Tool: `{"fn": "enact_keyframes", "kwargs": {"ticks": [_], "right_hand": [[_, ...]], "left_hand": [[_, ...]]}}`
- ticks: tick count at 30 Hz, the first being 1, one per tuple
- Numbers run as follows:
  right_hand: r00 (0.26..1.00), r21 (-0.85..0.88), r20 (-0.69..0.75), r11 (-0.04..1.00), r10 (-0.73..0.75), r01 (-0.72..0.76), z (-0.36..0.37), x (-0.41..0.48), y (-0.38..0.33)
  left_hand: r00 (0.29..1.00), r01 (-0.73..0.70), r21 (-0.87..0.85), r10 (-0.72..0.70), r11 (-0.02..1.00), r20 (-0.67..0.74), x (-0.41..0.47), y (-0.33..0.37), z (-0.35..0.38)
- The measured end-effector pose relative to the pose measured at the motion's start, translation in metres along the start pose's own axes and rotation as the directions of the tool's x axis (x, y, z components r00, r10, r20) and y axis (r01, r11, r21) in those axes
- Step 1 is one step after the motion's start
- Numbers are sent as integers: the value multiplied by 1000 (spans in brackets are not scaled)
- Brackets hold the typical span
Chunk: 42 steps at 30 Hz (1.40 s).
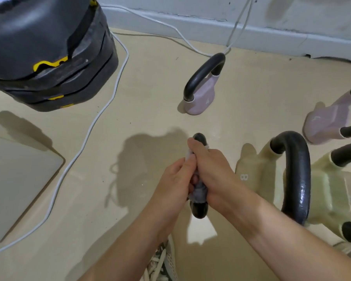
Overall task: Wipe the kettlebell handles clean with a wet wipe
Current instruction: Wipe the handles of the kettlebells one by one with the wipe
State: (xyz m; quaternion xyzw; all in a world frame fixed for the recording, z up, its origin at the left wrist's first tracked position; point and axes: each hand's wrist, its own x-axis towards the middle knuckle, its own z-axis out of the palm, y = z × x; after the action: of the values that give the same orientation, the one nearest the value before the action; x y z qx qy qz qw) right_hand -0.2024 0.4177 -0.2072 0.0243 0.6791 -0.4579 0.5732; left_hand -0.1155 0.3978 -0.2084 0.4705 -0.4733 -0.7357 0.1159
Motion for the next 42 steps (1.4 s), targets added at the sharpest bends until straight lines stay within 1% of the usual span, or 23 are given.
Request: {"fn": "enact_keyframes", "kwargs": {"ticks": [3, 6, 8, 11, 13, 16, 18, 21, 26, 30, 34, 38, 42], "right_hand": [[1000, 68, 13, 998, -10, 9, -12, -26, -21], [996, 75, 17, 994, -84, 82, -34, -64, -45], [987, 91, 24, 984, -158, 155, -51, -95, -65], [962, 87, -9, 959, -271, 271, -83, -142, -96], [949, 78, -15, 946, -314, 314, -106, -163, -109], [939, 68, -27, 937, -342, 343, -157, -193, -121], [935, 88, -54, 931, -350, 353, -199, -210, -123], [925, 83, -97, 923, -368, 376, -258, -225, -117], [885, -28, -193, 904, -424, 427, -354, -225, -93], [865, -122, -256, 902, -433, 415, -422, -214, -73], [865, -163, -299, 914, -404, 371, -470, -189, -55], [875, -160, -326, 933, -358, 322, -493, -150, -35], [859, -258, -381, 931, -343, 258, -503, -104, -18]], "left_hand": [[998, -22, 71, 18, 997, 60, -13, 29, 12], [990, -54, 105, 39, 993, 135, -35, 65, 34], [981, -67, 78, 51, 995, 188, -48, 90, 57], [971, -59, 23, 52, 998, 235, -67, 122, 101], [955, -58, 7, 53, 998, 291, -75, 141, 128], [922, -73, 7, 65, 997, 381, -94, 158, 183], [916, -82, 29, 64, 996, 395, -106, 159, 227], [915, -61, 32, 43, 998, 401, -117, 146, 288], [889, 39, 25, -46, 999, 456, -117, 110, 378], [873, 121, 48, -130, 991, 470, -108, 79, 441], [897, 165, 44, -168, 985, 408, -92, 47, 485], [912, 196, 84, -213, 977, 351, -62, 15, 507], [908, 313, 100, -328, 944, 261, -28, -14, 517]]}}
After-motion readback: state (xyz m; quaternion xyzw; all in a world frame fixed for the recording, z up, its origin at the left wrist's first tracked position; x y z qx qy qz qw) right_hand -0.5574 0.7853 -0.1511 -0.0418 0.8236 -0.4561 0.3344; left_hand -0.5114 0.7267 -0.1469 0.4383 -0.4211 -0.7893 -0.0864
